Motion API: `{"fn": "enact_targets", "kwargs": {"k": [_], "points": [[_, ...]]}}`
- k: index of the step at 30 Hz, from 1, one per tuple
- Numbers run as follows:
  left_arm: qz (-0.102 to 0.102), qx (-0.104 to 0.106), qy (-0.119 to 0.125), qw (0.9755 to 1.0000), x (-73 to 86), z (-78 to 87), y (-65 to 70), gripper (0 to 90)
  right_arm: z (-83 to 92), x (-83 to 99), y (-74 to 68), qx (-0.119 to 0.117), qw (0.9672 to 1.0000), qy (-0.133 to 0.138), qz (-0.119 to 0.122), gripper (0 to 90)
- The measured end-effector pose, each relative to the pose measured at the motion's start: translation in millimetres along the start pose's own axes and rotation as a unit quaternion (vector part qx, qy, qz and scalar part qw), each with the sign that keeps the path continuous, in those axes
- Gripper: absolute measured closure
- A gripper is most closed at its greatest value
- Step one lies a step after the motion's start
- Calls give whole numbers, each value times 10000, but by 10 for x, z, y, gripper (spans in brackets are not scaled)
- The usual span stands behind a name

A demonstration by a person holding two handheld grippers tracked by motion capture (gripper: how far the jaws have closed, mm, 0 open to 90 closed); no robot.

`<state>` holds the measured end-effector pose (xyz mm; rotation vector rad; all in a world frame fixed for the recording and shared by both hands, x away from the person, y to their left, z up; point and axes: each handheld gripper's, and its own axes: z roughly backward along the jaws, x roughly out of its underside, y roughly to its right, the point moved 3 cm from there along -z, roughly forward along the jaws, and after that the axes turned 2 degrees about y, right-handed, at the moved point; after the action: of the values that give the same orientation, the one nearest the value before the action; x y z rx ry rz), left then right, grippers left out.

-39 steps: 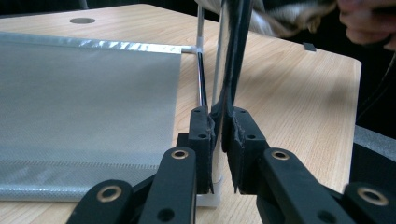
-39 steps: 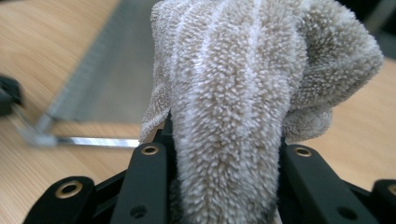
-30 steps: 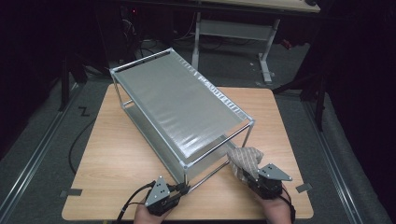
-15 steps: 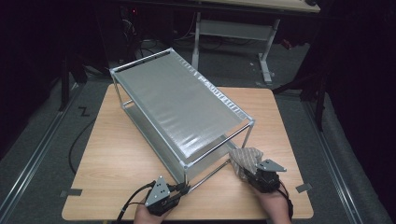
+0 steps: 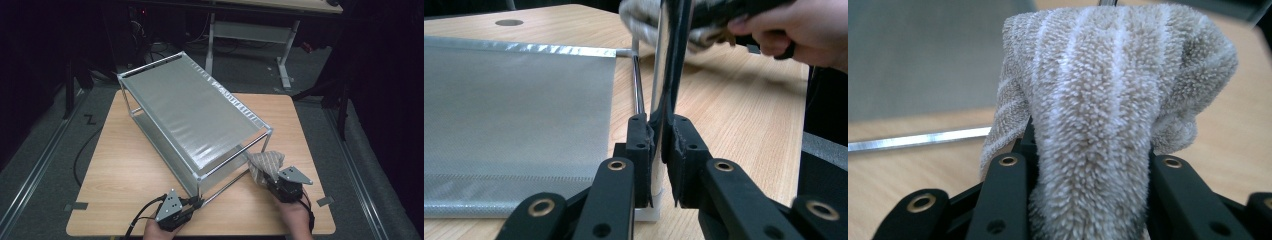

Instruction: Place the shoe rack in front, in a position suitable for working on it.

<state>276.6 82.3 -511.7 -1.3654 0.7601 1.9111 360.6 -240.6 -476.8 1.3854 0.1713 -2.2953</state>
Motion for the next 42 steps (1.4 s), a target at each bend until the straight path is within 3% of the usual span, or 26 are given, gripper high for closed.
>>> {"fn": "enact_targets", "kwargs": {"k": [5, 10, 14, 19, 27, 34, 37, 42], "points": [[4, 3, -2, 10000, 0, 0, -1, 802, 163, -218, -27, 159, 9985, 517, 109, 657], [5, 13, -4, 10000, 0, 1, -1, 802, 340, -437, -50, 282, 9946, 981, 191, 658], [-2, 18, -7, 10000, 0, 1, 0, 802, 397, -546, -65, 304, 9929, 1118, 257, 658], [0, 18, -5, 10000, 1, 1, 1, 803, 287, -432, -74, 254, 9956, 884, 202, 663], [1, 19, -4, 10000, 0, 1, 0, 802, 45, -88, -32, 43, 9998, 173, -28, 668], [10, 27, -4, 10000, 0, 1, -1, 802, -216, 249, -21, -228, 9971, -710, -151, 670], [20, 34, -3, 10000, 0, 0, -2, 802, -241, 276, -28, -222, 9968, -760, -130, 670], [1, 51, -8, 10000, 0, 1, 0, 802, -183, 173, -32, -112, 9987, -475, -137, 671]]}}
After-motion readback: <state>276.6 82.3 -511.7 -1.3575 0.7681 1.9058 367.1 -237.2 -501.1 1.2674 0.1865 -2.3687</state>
